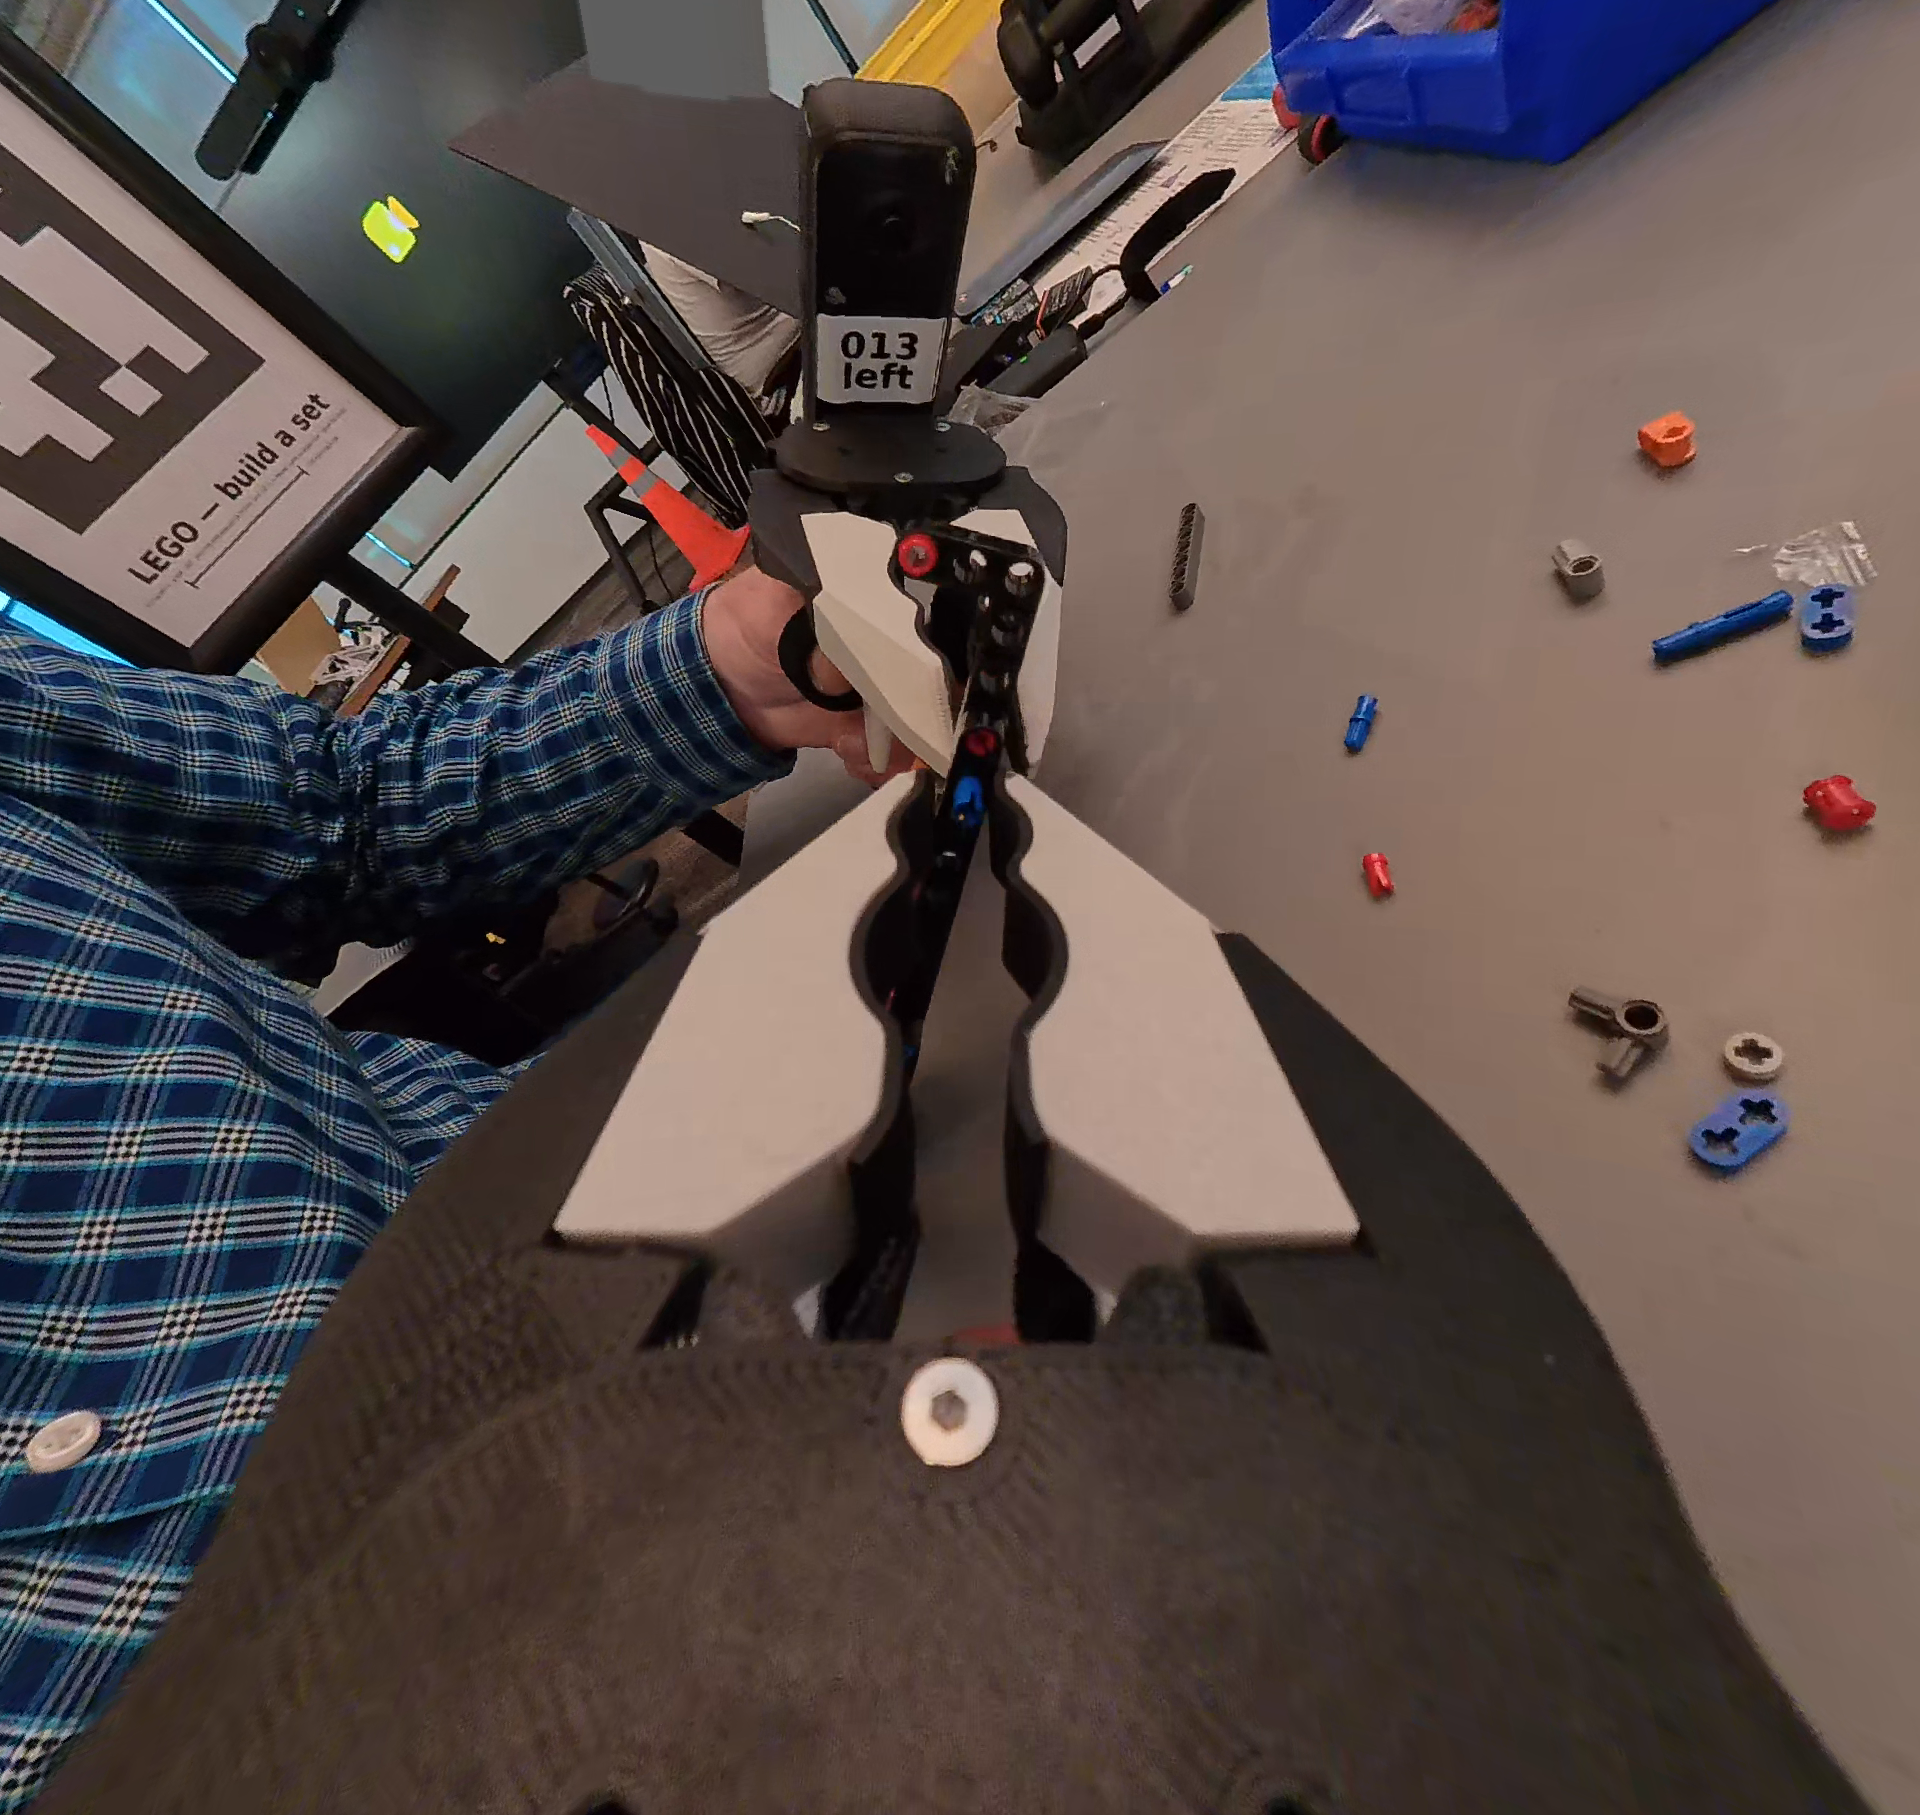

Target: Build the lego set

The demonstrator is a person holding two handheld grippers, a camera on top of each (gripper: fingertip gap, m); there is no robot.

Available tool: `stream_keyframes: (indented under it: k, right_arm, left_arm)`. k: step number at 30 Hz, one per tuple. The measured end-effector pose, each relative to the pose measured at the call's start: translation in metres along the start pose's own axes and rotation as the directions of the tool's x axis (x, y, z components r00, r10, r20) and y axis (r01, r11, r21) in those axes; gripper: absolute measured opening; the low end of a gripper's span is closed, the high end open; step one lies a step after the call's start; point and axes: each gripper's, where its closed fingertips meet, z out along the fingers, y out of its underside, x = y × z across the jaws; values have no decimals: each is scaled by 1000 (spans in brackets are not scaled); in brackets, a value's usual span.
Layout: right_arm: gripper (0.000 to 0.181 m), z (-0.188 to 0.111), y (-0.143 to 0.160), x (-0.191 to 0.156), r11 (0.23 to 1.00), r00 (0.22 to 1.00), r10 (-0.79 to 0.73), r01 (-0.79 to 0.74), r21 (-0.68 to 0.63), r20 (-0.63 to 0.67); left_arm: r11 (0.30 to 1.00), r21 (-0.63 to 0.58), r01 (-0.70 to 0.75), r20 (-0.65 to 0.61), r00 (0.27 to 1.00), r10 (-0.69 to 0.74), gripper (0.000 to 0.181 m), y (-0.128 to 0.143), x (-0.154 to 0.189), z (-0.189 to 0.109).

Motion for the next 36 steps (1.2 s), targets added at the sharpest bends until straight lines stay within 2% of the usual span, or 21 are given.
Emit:
stream_keyframes:
  k: [5,9,12,15,19,30,36]
  right_arm:
    - [7,0,-1,-1,1000,1000,15,-16,11,12]
    - [7,-1,-2,-3,1000,1000,16,-16,17,20]
    - [6,-1,-3,-4,1000,1000,14,-15,19,23]
    - [6,0,-3,-5,1000,1000,15,-15,20,28]
    - [6,1,-3,-5,1000,999,20,-20,22,34]
    - [6,0,-1,-3,998,997,49,-50,27,57]
    - [6,-1,0,-2,996,994,75,-79,42,81]
  left_arm:
    - [1000,4,2,-9,1000,-1,10,-1,1,-1]
    - [1000,28,-4,-3,1000,4,26,-7,2,-4]
    - [999,31,-13,-5,1000,13,32,-10,3,-5]
    - [999,29,-20,-12,1000,21,27,-10,7,-3]
    - [999,29,-33,-13,999,33,10,-10,8,-1]
    - [999,27,-44,-5,999,44,9,-11,10,-2]
    - [1000,10,-23,-25,999,23,17,-7,10,-1]
